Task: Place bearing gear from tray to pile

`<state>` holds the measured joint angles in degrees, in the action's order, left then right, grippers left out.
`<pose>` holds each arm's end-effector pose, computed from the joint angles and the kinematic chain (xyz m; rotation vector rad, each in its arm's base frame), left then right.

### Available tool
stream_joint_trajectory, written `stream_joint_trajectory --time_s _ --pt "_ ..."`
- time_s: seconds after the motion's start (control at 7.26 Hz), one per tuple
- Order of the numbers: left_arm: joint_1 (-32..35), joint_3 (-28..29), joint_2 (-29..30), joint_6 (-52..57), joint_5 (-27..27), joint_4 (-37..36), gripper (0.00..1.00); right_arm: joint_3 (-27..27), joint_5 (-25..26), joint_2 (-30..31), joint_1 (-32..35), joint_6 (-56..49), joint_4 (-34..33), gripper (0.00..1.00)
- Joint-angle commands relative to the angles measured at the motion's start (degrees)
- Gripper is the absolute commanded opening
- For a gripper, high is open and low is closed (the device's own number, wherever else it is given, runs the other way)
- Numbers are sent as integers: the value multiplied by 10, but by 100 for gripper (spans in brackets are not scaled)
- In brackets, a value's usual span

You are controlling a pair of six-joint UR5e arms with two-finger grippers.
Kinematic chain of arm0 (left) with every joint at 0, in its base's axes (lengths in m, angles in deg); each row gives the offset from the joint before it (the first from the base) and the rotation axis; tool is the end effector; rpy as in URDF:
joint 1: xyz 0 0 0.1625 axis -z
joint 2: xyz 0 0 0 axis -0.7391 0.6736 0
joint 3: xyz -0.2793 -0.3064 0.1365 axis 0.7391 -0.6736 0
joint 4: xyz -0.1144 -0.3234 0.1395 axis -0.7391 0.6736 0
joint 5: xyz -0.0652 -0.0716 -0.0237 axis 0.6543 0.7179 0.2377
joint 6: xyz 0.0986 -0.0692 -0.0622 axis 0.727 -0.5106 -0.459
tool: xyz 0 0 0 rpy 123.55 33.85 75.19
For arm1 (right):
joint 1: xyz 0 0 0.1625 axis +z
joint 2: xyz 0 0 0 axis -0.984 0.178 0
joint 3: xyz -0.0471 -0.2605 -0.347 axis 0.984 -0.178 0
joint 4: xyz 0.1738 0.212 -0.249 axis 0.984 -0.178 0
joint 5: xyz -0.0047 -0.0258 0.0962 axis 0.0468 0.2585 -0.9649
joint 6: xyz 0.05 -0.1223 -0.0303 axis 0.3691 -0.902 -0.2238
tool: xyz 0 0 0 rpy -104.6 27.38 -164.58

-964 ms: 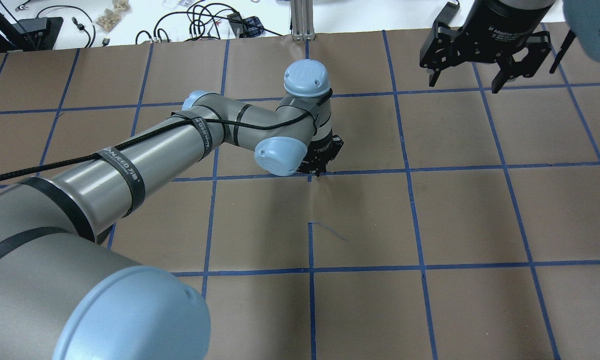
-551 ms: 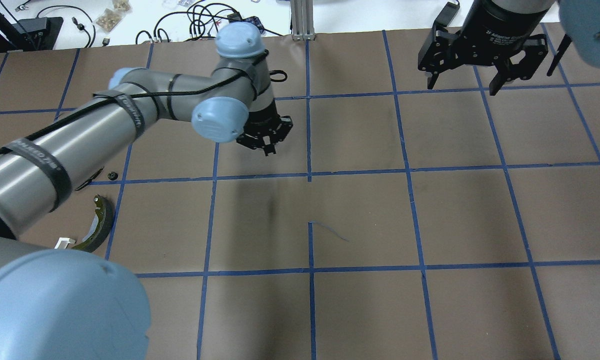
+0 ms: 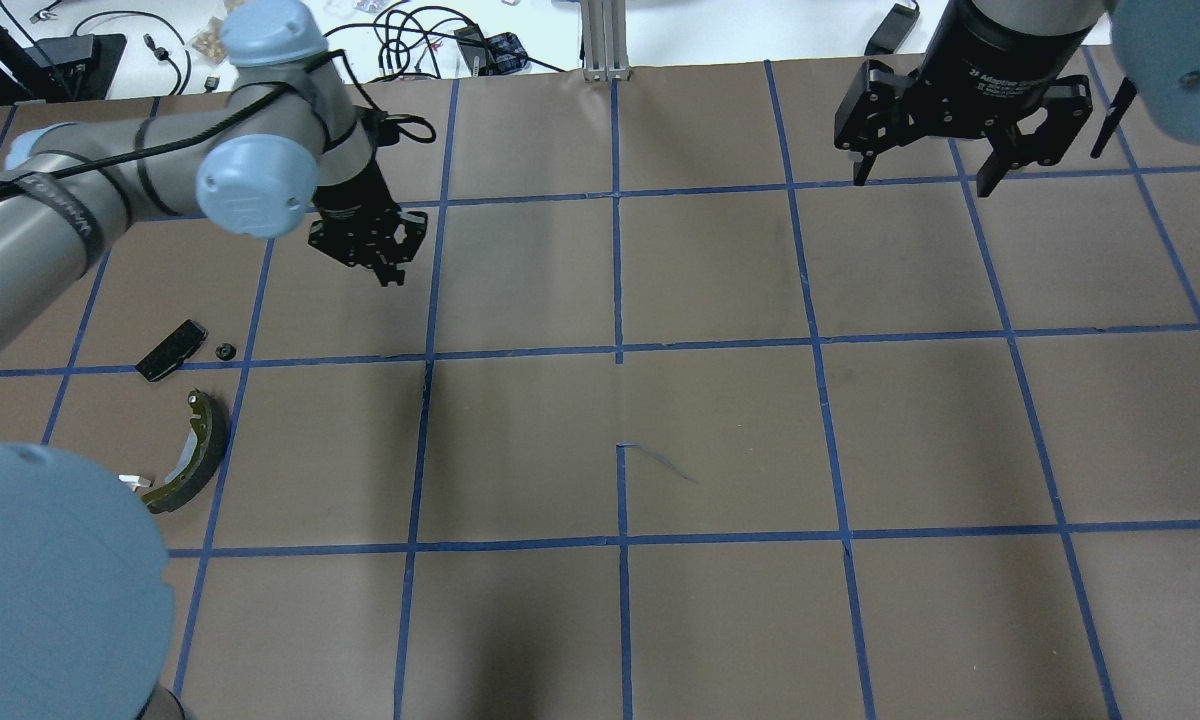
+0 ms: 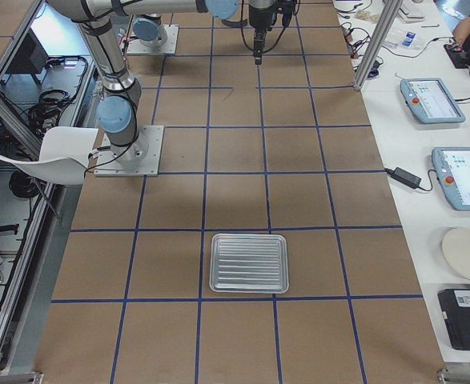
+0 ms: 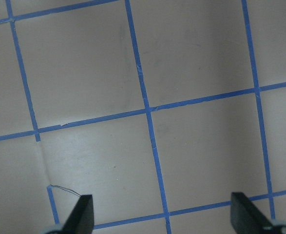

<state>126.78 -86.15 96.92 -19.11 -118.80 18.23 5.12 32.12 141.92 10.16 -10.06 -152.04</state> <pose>-0.0211 -0.5891 0.2539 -0.1551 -3.1101 -0.2035 0.1312 -0.4590 0.4874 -0.2758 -3.1239 0.0996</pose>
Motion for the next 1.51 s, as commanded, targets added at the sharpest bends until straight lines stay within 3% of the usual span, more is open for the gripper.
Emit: stream_joint_trajectory --time_s 0.0,0.55,1.38 --pt "-49 -13 -4 122 -39 -5 0 0 -1 0 0 0 0 100" --pt "-110 -79 -6 251 -56 -132 0 2 -1 -5 0 0 1 100" --pt "-144 -80 -6 266 -49 -133 0 1 5 -4 0 -5 0 100"
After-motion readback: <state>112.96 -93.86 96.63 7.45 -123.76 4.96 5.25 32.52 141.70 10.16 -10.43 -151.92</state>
